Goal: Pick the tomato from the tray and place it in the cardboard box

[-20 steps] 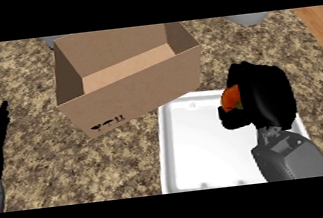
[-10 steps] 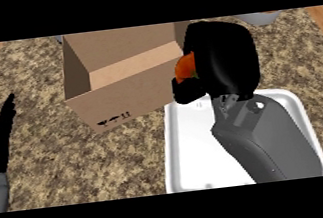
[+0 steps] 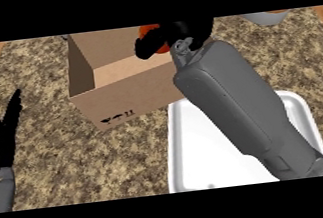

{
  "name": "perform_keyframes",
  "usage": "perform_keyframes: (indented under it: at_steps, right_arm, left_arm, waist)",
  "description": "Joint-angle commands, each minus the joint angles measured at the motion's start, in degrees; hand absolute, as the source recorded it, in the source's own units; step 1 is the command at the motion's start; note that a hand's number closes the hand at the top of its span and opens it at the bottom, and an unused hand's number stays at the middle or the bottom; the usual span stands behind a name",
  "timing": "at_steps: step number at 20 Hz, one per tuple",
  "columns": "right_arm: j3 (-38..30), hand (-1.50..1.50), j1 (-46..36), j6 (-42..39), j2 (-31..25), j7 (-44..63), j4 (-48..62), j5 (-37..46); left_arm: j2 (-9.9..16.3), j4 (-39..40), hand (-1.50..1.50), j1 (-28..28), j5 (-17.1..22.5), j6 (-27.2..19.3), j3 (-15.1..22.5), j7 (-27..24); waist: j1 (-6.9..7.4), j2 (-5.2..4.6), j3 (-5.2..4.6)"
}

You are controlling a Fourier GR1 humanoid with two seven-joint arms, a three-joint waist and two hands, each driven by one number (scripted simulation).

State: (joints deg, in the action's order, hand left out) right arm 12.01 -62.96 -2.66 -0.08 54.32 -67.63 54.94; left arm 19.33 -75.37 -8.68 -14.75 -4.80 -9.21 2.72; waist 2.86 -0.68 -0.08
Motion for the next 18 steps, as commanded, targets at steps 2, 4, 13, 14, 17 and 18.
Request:
perform_keyframes:
  at_steps: [2, 4, 13, 14, 17, 18]
  right_arm:
    - [-5.66, 1.50, -6.18, 10.81, 0.08, -4.68, 16.21, -4.24]
    - [-5.66, 1.50, -9.99, 13.79, 0.08, -4.83, 22.27, -7.01]
    - [-6.26, 1.50, -15.73, 22.31, 0.08, -11.82, 42.36, -10.61]
    - [-6.53, 1.50, -15.61, 22.21, 0.08, -12.24, 44.89, -8.79]
    - [-9.04, 1.50, -14.05, 27.47, 0.08, -11.58, 47.87, -11.00]
    - [-9.80, -1.50, -15.47, 28.28, 0.08, -9.48, 48.45, -12.28]
  left_arm:
    - [0.17, -1.84, 0.00, 1.89, 0.05, 0.56, 0.05, -0.43]
    - [0.64, -0.49, 0.00, -0.67, 0.67, 1.58, -0.15, -0.64]
    - [1.44, 3.38, 0.00, -4.33, 0.46, 2.25, -0.78, -0.41]
    - [-0.35, -0.19, 0.00, -3.25, -1.34, 0.71, 1.52, 1.14]
    - [-0.36, 0.34, 0.00, -3.10, -0.87, 0.84, 1.06, 0.03]
    - [-1.05, 0.80, 0.00, -3.44, -0.86, 0.57, 1.34, -0.56]
  waist:
    - [0.70, -0.20, 0.04]
    - [1.47, -0.54, -0.01]
    - [2.05, -1.26, -0.07]
    - [2.74, -1.44, -0.02]
    - [3.04, -1.58, 0.00]
    - [3.64, -1.69, -0.03]
